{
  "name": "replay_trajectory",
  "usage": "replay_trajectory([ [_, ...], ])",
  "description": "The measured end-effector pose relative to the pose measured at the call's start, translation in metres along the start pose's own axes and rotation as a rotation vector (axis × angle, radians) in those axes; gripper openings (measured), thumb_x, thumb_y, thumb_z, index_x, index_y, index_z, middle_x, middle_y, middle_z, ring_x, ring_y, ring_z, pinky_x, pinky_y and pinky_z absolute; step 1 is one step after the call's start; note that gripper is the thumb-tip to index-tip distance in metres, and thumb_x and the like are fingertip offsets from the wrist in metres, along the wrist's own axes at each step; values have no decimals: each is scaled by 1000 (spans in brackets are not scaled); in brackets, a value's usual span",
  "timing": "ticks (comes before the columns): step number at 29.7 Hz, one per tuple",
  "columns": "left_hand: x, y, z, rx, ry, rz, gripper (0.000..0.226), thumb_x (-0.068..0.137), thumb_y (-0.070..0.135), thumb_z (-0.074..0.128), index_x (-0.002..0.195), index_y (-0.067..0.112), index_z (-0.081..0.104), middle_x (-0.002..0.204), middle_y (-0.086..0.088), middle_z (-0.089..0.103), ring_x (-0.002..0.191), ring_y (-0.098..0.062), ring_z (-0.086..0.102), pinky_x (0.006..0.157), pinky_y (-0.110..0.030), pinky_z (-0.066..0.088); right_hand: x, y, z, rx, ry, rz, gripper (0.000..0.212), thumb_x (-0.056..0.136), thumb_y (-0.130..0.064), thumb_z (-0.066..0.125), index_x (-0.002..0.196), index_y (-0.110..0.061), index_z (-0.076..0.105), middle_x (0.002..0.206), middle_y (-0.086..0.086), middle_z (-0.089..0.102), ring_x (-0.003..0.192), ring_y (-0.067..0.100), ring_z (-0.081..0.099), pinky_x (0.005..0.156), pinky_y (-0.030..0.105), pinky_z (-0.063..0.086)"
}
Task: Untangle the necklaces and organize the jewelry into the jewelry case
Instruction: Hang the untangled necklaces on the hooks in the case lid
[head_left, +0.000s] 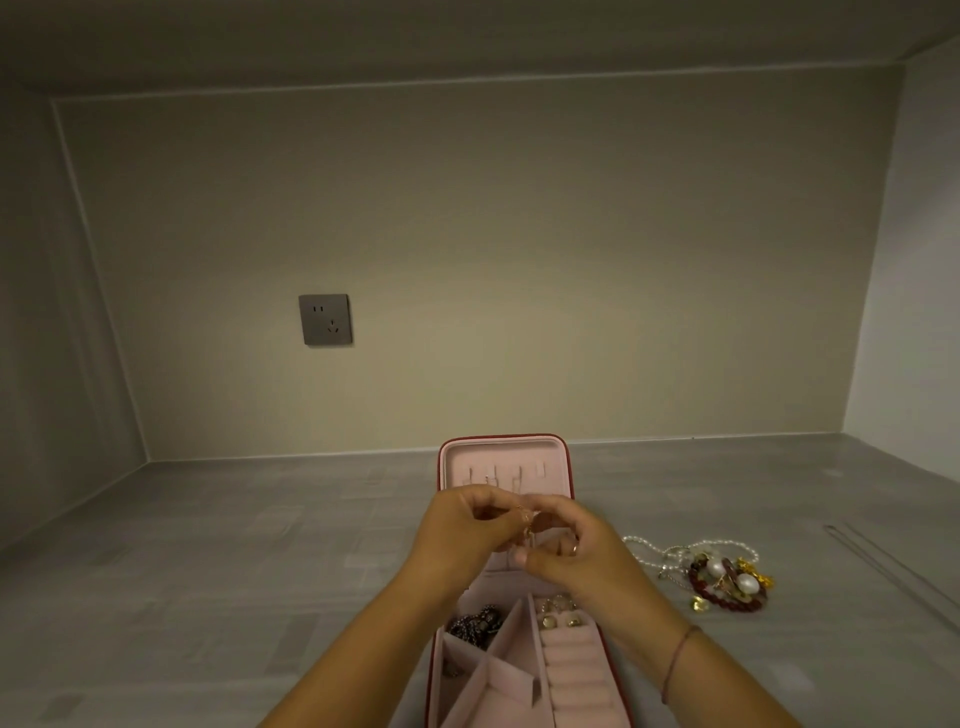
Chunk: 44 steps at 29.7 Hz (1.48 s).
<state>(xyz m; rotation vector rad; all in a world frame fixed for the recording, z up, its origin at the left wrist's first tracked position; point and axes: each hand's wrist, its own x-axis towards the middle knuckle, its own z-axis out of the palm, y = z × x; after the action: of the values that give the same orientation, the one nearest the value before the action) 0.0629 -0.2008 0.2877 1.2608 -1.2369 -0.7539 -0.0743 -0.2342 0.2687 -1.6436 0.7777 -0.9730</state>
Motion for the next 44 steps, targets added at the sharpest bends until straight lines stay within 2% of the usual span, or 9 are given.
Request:
replay_trajectory([
  [8, 5, -6, 5, 19, 24, 40, 18, 81, -1, 70, 80, 17, 74, 74, 1, 72, 68, -4, 66, 65, -13, 50, 6, 3, 0, 17, 101, 8, 10, 85, 0, 62, 86, -6, 69, 59, 2, 67, 50, 6, 60, 53, 18, 50],
  [11, 15, -16, 3, 366, 114, 124, 25, 88, 3, 62, 105, 20, 67, 95, 3, 65, 67, -1, 54, 62, -8, 43, 15, 0, -7, 30, 145, -7, 12, 85, 1, 63, 80, -8, 70, 57, 4, 67, 51, 12, 62, 53, 21, 52],
  [14, 18, -31, 6, 851, 147, 238, 40, 92, 6, 52, 129, 21, 56, 123, 5, 58, 95, -13, 58, 77, -18, 45, 31, -7, -14, 28, 190, -22, 12, 84, 2, 63, 78, -7, 69, 57, 5, 68, 54, 16, 64, 54, 22, 54],
  [20, 23, -44, 19, 1163, 158, 310, 23, 90, 12, 55, 112, 13, 62, 110, -5, 60, 100, -21, 58, 74, -29, 45, 57, -17, -13, -5, 189, -46, 5, 86, 0, 62, 85, -1, 67, 63, 12, 67, 52, 15, 64, 56, 21, 55],
  [23, 31, -48, 22, 1215, 158, 340, 19, 66, 11, 82, 81, 11, 71, 81, -5, 64, 71, -20, 63, 57, -29, 50, 68, -19, -11, -29, 192, -60, 5, 86, -1, 62, 89, 1, 66, 67, 13, 68, 55, 16, 65, 57, 22, 56],
  [28, 32, -57, 16, 1067, 132, 289, 26, 91, 7, 53, 113, 15, 65, 114, -3, 59, 105, -19, 55, 86, -27, 45, 77, -17, -5, -126, 155, -92, 4, 86, -1, 62, 87, -1, 66, 70, 13, 68, 52, 11, 64, 57, 21, 55],
  [33, 27, -58, 10, 997, 97, 311, 24, 95, 9, 47, 116, 15, 59, 117, -1, 59, 108, -15, 51, 85, -19, 38, 76, -3, -4, -320, 143, -120, 12, 82, 2, 64, 80, -9, 69, 72, 7, 69, 61, 17, 66, 62, 23, 56],
  [36, 26, -58, 9, 994, 93, 311, 23, 95, 10, 47, 114, 14, 58, 117, -1, 58, 107, -14, 51, 81, -16, 35, 73, 2, -5, -447, 122, -174, 15, 79, 0, 68, 89, -12, 71, 77, -3, 66, 65, 5, 62, 66, 12, 50],
  [44, 33, -51, 18, 1018, 163, 311, 25, 93, 15, 53, 117, 15, 60, 121, 0, 49, 101, -12, 52, 83, -21, 46, 32, 8, -38, -575, 220, -256, 11, 79, -7, 71, 87, -14, 72, 82, -11, 61, 65, -2, 55, 64, 4, 43],
])
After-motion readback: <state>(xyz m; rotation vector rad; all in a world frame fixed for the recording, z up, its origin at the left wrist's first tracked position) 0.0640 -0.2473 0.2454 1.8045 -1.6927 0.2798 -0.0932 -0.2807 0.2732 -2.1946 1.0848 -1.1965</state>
